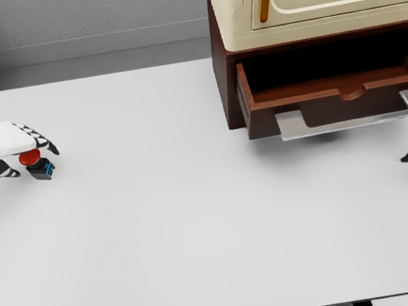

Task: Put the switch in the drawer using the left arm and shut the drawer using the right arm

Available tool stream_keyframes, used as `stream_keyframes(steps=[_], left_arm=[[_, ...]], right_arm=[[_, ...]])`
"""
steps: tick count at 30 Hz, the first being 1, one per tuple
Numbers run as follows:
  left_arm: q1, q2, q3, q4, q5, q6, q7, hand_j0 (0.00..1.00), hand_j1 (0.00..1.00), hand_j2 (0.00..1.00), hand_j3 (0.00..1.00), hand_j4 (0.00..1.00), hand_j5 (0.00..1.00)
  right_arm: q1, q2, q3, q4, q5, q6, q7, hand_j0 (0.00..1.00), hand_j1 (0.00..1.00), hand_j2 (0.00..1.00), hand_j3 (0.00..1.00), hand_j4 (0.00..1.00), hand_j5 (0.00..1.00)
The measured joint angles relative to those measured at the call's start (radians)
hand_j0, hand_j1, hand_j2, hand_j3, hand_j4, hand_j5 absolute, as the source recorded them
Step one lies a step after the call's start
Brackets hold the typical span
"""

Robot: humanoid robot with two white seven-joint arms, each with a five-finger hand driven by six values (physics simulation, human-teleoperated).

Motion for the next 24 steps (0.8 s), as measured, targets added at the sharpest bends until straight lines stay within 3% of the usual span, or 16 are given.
stream_keyframes(steps=[10, 20, 24], left_arm=[[-0.005, 0.000, -0.023, -0.028, -0.001, 0.000, 0.000, 0.68, 0.68, 0.68, 0.68, 0.68, 0.68], [-0.005, 0.004, -0.027, -0.031, -0.003, 0.000, 0.000, 0.68, 0.68, 0.68, 0.68, 0.68, 0.68], [-0.006, 0.008, -0.027, -0.031, -0.003, 0.000, -0.002, 0.68, 0.68, 0.68, 0.68, 0.68, 0.68]], right_arm=[[0.026, 0.007, -0.068, 0.001, -0.067, 0.000, 0.015, 0.71, 0.71, 0.71, 0.71, 0.71, 0.71], [0.029, -0.003, -0.092, -0.005, -0.123, 0.000, 0.016, 0.67, 0.67, 0.67, 0.67, 0.67, 0.67], [0.063, -0.003, -0.131, -0.006, -0.170, -0.001, 0.016, 0.66, 0.66, 0.66, 0.66, 0.66, 0.66]])
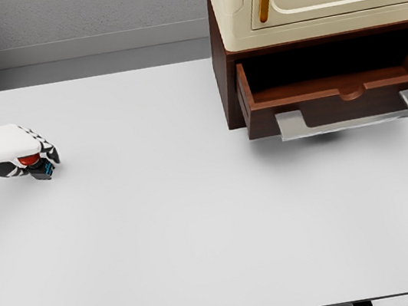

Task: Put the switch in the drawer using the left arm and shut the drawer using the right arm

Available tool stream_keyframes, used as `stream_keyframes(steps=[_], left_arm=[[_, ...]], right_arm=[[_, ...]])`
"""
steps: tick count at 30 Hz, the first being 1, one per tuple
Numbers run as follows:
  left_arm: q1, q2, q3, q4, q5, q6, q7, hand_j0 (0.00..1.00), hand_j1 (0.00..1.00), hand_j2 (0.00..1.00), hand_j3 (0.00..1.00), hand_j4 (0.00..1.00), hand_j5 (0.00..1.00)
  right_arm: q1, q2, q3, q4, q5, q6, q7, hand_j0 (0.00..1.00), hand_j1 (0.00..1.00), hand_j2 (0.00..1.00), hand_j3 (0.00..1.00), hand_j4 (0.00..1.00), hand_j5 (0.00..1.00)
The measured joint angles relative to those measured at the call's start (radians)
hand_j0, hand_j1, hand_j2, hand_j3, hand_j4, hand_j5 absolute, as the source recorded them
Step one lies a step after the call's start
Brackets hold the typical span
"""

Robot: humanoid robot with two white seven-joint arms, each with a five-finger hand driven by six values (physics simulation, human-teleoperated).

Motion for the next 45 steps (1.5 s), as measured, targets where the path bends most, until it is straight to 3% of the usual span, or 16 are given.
stream_keyframes(steps=[7, 12, 14, 20, 32, 45], left_arm=[[0.000, 0.003, 0.000, 0.003, 0.000, 0.000, -0.003, 0.68, 0.68, 0.68, 0.68, 0.68, 0.68], [0.000, 0.003, 0.000, 0.002, 0.000, 0.000, -0.003, 0.48, 0.48, 0.48, 0.48, 0.48, 0.48], [0.000, 0.003, -0.001, 0.002, 0.000, 0.000, -0.004, 0.35, 0.35, 0.35, 0.35, 0.35, 0.35], [-0.002, 0.003, -0.001, 0.000, 0.000, 0.000, -0.020, 0.33, 0.33, 0.33, 0.33, 0.33, 0.33], [-0.044, 0.003, 0.010, -0.024, 0.007, -0.001, -0.023, 0.33, 0.33, 0.33, 0.33, 0.33, 0.33], [-0.078, -0.015, 0.028, -0.258, 0.034, 0.000, -0.018, 0.33, 0.33, 0.33, 0.33, 0.33, 0.33]], right_arm=[[0.000, -0.002, -0.032, -0.002, -0.049, 0.000, 0.000, 0.67, 0.67, 0.67, 0.67, 0.67, 0.67], [-0.005, -0.019, -0.004, -0.003, -0.055, 0.000, 0.000, 0.67, 0.67, 0.67, 0.67, 0.67, 0.67], [-0.008, -0.029, 0.011, -0.004, -0.056, 0.000, 0.000, 0.67, 0.67, 0.67, 0.67, 0.67, 0.67], [-0.015, -0.055, 0.028, -0.005, -0.057, 0.000, 0.000, 0.59, 0.59, 0.59, 0.59, 0.59, 0.59], [-0.040, -0.079, 0.055, -0.006, -0.057, 0.000, 0.000, 0.59, 0.59, 0.59, 0.59, 0.59, 0.59], [-0.081, -0.110, 0.108, -0.007, -0.057, 0.000, 0.000, 0.60, 0.60, 0.60, 0.60, 0.60, 0.60]])
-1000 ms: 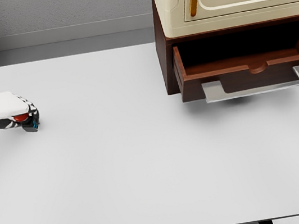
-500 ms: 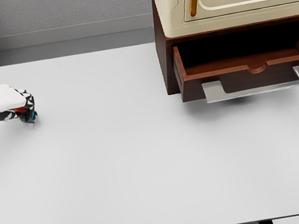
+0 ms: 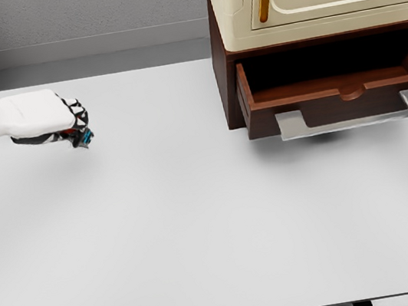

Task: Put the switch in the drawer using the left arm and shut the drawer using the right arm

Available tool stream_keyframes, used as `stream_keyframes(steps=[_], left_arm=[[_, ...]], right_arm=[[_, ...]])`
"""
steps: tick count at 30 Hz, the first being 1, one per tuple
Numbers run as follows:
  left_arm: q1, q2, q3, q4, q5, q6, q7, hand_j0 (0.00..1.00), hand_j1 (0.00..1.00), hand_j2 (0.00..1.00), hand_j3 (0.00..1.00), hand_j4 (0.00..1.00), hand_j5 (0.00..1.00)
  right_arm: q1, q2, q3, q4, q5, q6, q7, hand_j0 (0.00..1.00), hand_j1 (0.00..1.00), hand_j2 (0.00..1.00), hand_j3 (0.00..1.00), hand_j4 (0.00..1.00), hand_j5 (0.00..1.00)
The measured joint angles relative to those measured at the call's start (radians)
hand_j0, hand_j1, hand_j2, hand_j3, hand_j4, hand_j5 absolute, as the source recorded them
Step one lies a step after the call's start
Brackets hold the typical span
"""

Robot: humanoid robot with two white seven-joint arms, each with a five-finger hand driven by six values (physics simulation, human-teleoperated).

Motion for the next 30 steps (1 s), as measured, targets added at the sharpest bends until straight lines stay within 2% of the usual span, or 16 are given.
stream_keyframes(steps=[9, 13, 18, 30], left_arm=[[-0.017, -0.072, 0.011, -0.075, 0.002, -0.001, -0.001, 0.33, 0.33, 0.33, 0.33, 0.33, 0.33], [-0.034, -0.092, 0.032, -0.147, 0.010, -0.001, 0.000, 0.33, 0.33, 0.33, 0.33, 0.33, 0.33], [-0.041, -0.126, 0.048, -0.193, 0.033, -0.001, 0.000, 0.33, 0.33, 0.33, 0.33, 0.33, 0.33], [-0.098, -0.285, 0.064, -0.214, 0.067, -0.002, -0.004, 0.33, 0.33, 0.33, 0.33, 0.33, 0.33]], right_arm=[[-0.009, -0.003, 0.003, 0.000, 0.000, 0.000, 0.000, 0.60, 0.60, 0.60, 0.60, 0.60, 0.60], [-0.011, -0.005, 0.004, 0.000, 0.000, 0.000, 0.000, 0.60, 0.60, 0.60, 0.60, 0.60, 0.60], [-0.014, -0.010, 0.003, 0.000, -0.004, 0.000, 0.000, 0.60, 0.60, 0.60, 0.60, 0.60, 0.60], [-0.025, -0.039, 0.002, -0.001, -0.028, 0.000, 0.000, 0.60, 0.60, 0.60, 0.60, 0.60, 0.60]])
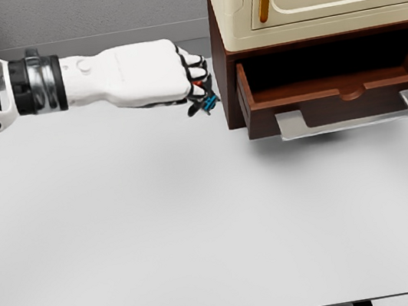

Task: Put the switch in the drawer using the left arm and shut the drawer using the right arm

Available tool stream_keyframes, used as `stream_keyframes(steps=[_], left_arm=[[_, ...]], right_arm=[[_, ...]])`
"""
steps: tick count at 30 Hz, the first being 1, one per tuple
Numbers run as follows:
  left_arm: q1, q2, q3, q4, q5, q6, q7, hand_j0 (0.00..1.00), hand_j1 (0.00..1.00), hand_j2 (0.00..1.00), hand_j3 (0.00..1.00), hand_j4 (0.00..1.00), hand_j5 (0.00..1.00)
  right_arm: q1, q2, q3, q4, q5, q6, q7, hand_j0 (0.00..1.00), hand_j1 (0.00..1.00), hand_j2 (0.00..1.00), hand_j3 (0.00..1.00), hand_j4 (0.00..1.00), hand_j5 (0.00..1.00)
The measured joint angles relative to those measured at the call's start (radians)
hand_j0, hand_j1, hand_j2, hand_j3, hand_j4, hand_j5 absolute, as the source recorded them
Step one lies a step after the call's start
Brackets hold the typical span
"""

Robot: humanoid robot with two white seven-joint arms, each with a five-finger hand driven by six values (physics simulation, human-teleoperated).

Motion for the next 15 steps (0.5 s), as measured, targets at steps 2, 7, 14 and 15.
stream_keyframes(steps=[2, 7, 14, 15], left_arm=[[-0.015, -0.022, 0.004, 0.000, 0.000, 0.000, 0.000, 0.33, 0.33, 0.33, 0.33, 0.33, 0.33], [-0.052, -0.074, 0.008, 0.003, 0.002, 0.001, -0.002, 0.33, 0.33, 0.33, 0.33, 0.33, 0.33], [-0.067, -0.172, 0.008, 0.021, 0.001, 0.001, -0.037, 0.34, 0.34, 0.34, 0.34, 0.34, 0.34], [-0.064, -0.196, 0.008, 0.034, 0.000, 0.000, -0.042, 0.34, 0.34, 0.34, 0.34, 0.34, 0.34]], right_arm=[[0.000, -0.001, 0.000, 0.000, 0.000, 0.000, 0.000, 0.61, 0.61, 0.61, 0.61, 0.61, 0.61], [-0.003, -0.001, 0.001, 0.000, -0.001, 0.000, 0.000, 0.61, 0.61, 0.61, 0.61, 0.61, 0.61], [-0.005, -0.001, 0.001, 0.000, -0.001, 0.000, 0.000, 0.62, 0.62, 0.62, 0.62, 0.62, 0.62], [-0.005, -0.001, 0.001, 0.000, -0.001, 0.000, 0.000, 0.62, 0.62, 0.62, 0.62, 0.62, 0.62]])
